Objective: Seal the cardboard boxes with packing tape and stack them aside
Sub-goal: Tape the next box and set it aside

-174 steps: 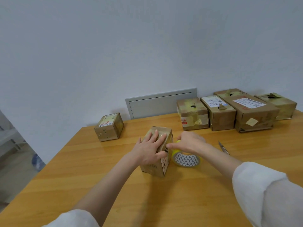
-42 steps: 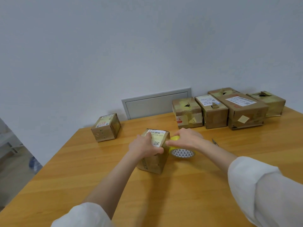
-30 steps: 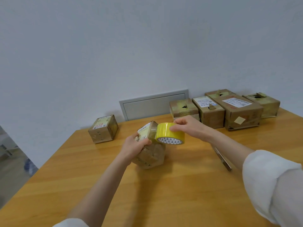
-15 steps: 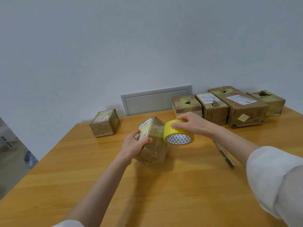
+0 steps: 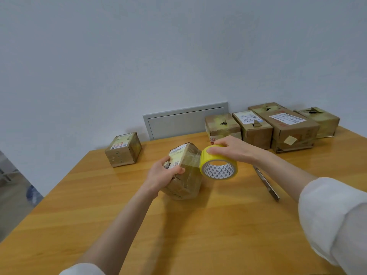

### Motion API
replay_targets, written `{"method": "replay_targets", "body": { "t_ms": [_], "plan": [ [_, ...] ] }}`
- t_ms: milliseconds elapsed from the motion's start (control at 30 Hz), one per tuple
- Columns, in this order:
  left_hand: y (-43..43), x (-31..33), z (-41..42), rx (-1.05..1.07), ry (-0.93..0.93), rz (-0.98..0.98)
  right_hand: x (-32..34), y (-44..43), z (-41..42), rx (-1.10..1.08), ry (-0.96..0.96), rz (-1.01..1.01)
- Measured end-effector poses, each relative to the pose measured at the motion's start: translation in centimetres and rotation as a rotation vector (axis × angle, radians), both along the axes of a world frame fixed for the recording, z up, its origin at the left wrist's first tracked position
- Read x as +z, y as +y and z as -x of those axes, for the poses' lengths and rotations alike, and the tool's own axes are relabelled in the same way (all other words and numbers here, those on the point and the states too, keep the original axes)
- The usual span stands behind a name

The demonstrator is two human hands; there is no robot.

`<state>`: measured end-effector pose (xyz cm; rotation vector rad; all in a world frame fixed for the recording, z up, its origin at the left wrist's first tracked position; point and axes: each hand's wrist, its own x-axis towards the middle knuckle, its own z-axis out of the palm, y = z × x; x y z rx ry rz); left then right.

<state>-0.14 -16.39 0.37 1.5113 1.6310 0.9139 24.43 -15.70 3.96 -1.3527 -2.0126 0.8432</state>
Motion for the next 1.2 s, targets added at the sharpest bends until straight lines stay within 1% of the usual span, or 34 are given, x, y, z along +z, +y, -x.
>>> {"method": "replay_targets", "body": {
  "t_ms": [233, 367, 500, 600, 800, 967, 1000, 1100, 1133, 1200],
  "plan": [
    [-0.1, 0.0, -0.1, 0.005, -0.016, 0.001, -0.2, 0.3, 0.1, -0.009, -0.028, -0.005],
    [-0.2, -0.2, -0.7, 0.026, -0.043, -0.023, 0.3, 0.7, -0.1, -0.020, -0.098, -0.030],
    [0.2, -0.3, -1.2, 0.071, -0.199, -0.031, 1.4, 1.2, 0.0, -0.068, -0.118, -0.105],
    [0.2, -0.5, -1.1, 0.083, -0.261, -0.007, 0.8, 1.4, 0.4, -0.041, -0.099, -0.085],
    [0.3, -0.4, -1.1, 0.057, -0.246, 0.012, 0.3, 1.8, -0.1, -0.016, -0.013, 0.008],
    [0.4, -0.3, -1.3, 0.013, -0.207, 0.020, 0.0, 1.7, -0.6, -0.030, 0.002, 0.049],
    [0.3, -0.3, -1.2, 0.013, -0.205, 0.020, 0.1, 1.8, -0.8, -0.035, -0.026, 0.038],
    [0.3, -0.5, -0.7, 0.013, -0.212, 0.020, -0.1, 1.6, -1.5, -0.065, -0.266, -0.013],
    [0.3, -0.5, -0.7, -0.002, -0.201, 0.012, -0.5, 1.5, -1.7, -0.065, -0.271, -0.003],
    [0.3, -0.6, -0.5, -0.015, -0.199, 0.007, -1.5, 1.5, -1.8, -0.043, -0.198, 0.034]
  ]
}}
